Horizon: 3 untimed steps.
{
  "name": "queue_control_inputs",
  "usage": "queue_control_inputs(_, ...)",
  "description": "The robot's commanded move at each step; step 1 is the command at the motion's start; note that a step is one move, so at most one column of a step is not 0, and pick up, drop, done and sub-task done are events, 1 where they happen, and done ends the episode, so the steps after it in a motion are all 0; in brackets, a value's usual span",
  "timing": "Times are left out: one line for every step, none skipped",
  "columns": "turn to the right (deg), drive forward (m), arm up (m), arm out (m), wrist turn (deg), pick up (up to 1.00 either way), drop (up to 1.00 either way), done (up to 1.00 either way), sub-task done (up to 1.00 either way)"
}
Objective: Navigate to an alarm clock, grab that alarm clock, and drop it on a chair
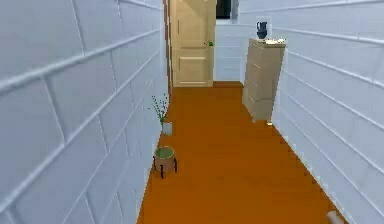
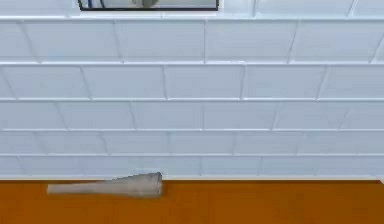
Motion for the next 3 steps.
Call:
queue_control_inputs(45.0,0.0,0.0,0.0,0.0,0.0,0.0,0.0,0.0)
queue_control_inputs(21.0,0.0,0.0,0.0,0.0,0.0,0.0,0.0,0.0)
queue_control_inputs(0.0,0.1,0.0,0.0,0.0,0.0,0.0,0.0,0.0)
